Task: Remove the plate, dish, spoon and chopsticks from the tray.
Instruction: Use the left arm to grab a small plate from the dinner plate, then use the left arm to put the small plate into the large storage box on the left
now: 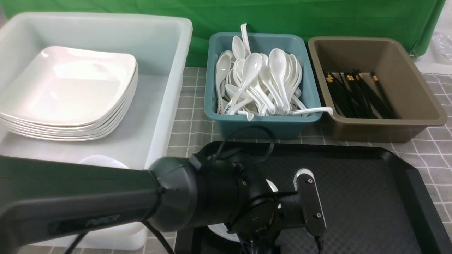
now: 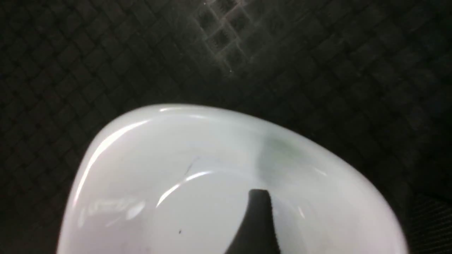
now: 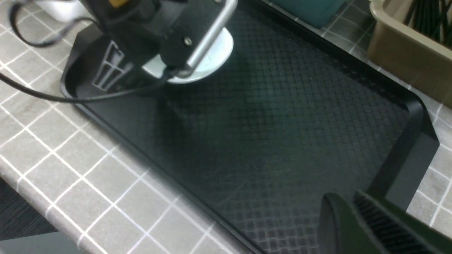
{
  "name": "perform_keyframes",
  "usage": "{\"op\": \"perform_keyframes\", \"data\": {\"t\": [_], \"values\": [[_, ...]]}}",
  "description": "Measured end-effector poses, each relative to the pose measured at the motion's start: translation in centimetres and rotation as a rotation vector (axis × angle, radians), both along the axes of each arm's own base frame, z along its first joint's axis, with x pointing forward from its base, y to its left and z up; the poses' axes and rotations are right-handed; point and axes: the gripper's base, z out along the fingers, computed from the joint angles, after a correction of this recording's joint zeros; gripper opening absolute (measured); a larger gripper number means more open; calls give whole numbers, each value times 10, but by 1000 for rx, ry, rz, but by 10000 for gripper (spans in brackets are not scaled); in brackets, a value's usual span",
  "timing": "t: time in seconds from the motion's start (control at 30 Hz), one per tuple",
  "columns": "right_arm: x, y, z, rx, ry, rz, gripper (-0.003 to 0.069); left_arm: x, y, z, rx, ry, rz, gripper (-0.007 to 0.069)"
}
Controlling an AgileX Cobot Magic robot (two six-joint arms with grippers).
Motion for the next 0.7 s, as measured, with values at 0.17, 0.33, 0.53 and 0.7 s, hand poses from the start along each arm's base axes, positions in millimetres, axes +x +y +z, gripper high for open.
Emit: {"op": "perform_keyframes", "data": {"t": [0.17,0.33,0.53,0.7], "values": [[0,0,0,0,5,1,90,2,-1,-1,-10,-13,11,163],[0,0,0,1,4,1,90,-3,-1,34,-119,-5,70,53],[0,2,1,23,-8,4,90,-21,15,110,-329,4,155,24],[5,9,10,114,-73,17,90,-42,74,193,-426,-207,244,24]]}}
